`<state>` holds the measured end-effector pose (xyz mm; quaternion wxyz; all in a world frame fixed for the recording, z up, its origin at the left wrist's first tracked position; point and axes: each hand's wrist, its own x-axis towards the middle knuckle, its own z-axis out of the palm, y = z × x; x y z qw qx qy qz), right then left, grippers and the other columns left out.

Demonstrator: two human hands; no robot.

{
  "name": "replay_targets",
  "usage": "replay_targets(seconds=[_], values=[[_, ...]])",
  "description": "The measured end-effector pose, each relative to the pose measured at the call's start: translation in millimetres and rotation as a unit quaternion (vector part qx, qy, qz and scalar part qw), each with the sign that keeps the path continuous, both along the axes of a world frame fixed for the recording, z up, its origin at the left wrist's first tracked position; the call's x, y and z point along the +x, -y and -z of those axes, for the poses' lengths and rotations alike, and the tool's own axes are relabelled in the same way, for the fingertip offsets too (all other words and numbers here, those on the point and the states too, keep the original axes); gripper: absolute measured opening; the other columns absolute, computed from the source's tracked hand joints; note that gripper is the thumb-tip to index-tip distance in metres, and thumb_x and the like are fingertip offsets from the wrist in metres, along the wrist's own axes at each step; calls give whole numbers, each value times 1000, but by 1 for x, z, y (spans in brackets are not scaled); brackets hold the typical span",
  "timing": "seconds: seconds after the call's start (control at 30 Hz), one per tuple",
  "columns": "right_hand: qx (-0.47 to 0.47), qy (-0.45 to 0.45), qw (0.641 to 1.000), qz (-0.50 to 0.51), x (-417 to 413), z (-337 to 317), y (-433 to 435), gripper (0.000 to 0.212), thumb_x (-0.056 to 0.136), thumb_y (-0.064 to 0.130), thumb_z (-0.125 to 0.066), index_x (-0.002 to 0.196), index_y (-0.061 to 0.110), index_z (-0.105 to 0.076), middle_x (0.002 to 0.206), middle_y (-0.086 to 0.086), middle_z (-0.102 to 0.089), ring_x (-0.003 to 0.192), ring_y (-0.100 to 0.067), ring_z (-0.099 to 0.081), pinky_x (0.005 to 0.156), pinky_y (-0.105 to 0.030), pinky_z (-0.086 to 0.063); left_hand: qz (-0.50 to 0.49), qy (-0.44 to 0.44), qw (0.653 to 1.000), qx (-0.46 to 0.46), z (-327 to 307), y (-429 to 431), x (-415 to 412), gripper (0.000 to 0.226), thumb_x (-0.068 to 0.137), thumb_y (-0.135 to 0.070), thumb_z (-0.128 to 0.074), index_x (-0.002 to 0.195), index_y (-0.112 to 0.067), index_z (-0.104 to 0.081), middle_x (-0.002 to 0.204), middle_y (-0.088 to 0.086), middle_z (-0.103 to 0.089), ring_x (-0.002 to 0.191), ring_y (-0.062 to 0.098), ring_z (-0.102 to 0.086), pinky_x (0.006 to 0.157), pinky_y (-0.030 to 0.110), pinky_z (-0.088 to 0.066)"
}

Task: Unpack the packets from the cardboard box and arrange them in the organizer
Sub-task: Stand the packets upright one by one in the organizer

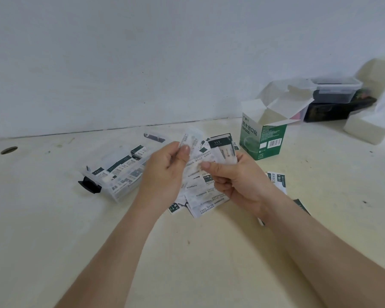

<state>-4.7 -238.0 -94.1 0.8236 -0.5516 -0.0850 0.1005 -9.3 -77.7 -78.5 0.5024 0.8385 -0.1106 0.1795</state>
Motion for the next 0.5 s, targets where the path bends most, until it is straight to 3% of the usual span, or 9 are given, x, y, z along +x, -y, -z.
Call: replay_targets(seconds=[0.1, 0.17, 0.27, 0.33, 0.4, 0.5], values=[[9, 6, 999, 32, 1, -1, -2, 19, 80, -4, -70, 70, 11, -63, 59, -1, -52, 48, -9, -34, 42, -18, -25, 114, -101, 988, 22, 3, 8, -7, 25, 101, -28, -43, 95, -8, -57, 78, 15, -60, 67, 29, -61, 57, 41, -52], [25, -7, 998, 54, 2, -1, -2, 27, 80, 3, -72, 61, 20, -62, 57, 2, -44, 49, -9, -30, 43, -20, -21, 136, -131, 982, 5, 3, 13, -11, 18, 101, -16, -43, 109, -20, -59, 84, 6, -62, 68, 15, -63, 61, 32, -56], [46, -27, 997, 49, -4, -6, -10, 23, 72, 30, -76, 72, 22, -54, 64, 3, -31, 52, -7, -21, 42, -17, -20, 29, 4, 993, 116, 7, 12, -6, 34, 97, -11, -40, 127, -21, -53, 94, 1, -61, 81, 16, -62, 73, 41, -55], [15, -34, 999, 24, -12, -8, -21, 30, 74, 42, -72, 81, 17, -57, 69, 0, -38, 53, -8, -32, 43, -16, -30, -2, 84, 971, 223, 11, 17, -9, 45, 91, -11, -37, 135, -17, -47, 110, 6, -56, 94, 25, -57, 80, 42, -50], [-2, -59, 998, 23, -21, -10, -30, 29, 89, 41, -63, 89, 12, -62, 73, -4, -61, 62, -13, -59, 54, -21, -47, 14, 93, 953, 287, 15, 30, -17, 54, 86, -9, -39, 140, -12, -40, 121, 9, -49, 105, 27, -51, 90, 39, -45], [58, -125, 985, 107, -18, -13, -27, 24, 96, 25, -52, 88, 10, -70, 75, -7, -68, 71, -19, -65, 64, -24, -50, 62, 70, 948, 306, 15, 40, -25, 75, 76, 6, -47, 147, -11, -29, 138, 3, -39, 118, 21, -38, 102, 31, -35]])
